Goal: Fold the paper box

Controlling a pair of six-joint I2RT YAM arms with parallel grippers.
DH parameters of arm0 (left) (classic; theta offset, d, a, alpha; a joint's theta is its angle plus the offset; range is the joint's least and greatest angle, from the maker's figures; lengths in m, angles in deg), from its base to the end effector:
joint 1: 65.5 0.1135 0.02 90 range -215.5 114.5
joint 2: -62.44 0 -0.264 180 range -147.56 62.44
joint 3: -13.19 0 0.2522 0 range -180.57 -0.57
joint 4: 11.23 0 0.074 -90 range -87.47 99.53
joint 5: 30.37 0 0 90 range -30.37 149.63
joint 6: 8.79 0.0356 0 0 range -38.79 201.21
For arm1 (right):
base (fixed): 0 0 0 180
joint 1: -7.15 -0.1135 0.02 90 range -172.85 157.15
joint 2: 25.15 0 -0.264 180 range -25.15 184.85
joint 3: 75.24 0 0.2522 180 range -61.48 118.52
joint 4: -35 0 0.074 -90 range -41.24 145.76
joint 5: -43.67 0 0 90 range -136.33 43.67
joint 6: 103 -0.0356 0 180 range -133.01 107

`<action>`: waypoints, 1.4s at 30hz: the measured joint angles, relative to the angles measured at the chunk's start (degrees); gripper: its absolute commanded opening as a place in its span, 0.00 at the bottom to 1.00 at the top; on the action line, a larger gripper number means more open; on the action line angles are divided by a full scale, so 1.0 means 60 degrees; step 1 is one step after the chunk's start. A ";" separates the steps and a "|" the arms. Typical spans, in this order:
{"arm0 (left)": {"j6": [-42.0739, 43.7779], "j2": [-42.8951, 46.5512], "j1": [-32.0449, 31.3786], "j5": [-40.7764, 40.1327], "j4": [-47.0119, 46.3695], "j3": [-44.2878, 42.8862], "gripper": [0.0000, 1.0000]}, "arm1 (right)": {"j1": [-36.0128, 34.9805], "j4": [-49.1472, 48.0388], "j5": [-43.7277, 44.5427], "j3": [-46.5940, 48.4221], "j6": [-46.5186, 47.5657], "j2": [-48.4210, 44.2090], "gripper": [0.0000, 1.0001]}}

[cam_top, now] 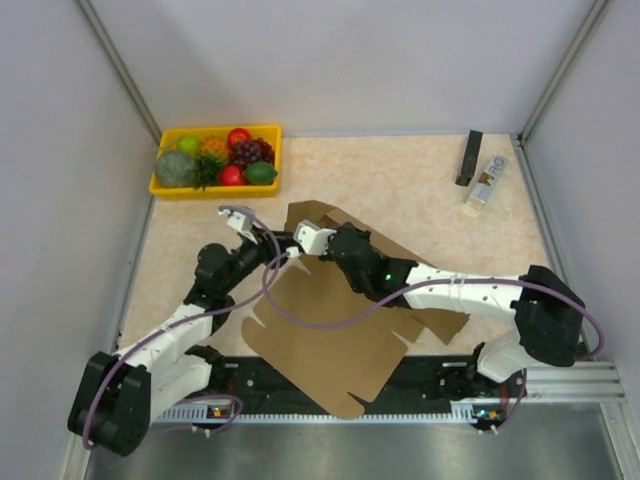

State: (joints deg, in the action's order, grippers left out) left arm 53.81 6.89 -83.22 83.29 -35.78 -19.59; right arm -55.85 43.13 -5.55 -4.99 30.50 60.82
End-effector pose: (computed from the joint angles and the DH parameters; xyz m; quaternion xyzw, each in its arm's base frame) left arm 0.1955 -0.0775 0.2369 0.0892 0.6912 -0.4014 0.5942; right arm 0.1735 0.2893 0.2677 -0.5156 0.6223 -0.2011 0.5536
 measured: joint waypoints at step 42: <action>0.5453 -0.4583 -0.2204 -0.0251 -0.4328 -0.1461 0.10 | 0.0109 0.0415 -0.0849 -0.0291 -0.0499 -0.0652 0.04</action>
State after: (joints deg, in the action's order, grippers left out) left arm 86.53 -20.61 -96.44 81.78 -61.74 -28.36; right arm -55.20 45.62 -10.65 -6.74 27.51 56.91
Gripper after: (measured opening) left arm 0.170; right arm 0.016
